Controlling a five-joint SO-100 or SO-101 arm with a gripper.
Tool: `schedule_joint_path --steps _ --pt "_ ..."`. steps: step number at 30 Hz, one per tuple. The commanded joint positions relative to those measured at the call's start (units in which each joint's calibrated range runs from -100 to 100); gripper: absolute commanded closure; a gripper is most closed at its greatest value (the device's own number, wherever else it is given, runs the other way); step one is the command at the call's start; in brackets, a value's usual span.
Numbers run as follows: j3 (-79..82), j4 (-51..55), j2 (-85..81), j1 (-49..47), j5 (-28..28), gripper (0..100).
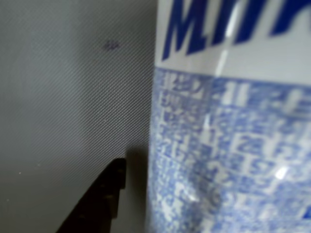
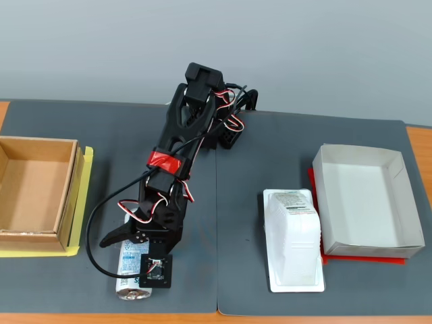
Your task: Pick the can and put it in the brown box
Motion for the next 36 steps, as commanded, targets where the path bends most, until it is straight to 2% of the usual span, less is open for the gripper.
schedule_joint_path --steps 1,16,23,27,31,36 --pt "-3.2 -2.2 0.0 0.8 0.2 48" --pt "-2.3 -3.3 0.3 0.8 0.3 50" --pt "-2.3 -3.3 0.3 0.9 0.3 75" --pt "-2.3 -3.3 0.3 0.9 0.3 86" --pt "-2.3 -3.3 0.3 0.9 0.3 91" --pt "-2.4 -2.9 -0.3 0.9 0.3 91"
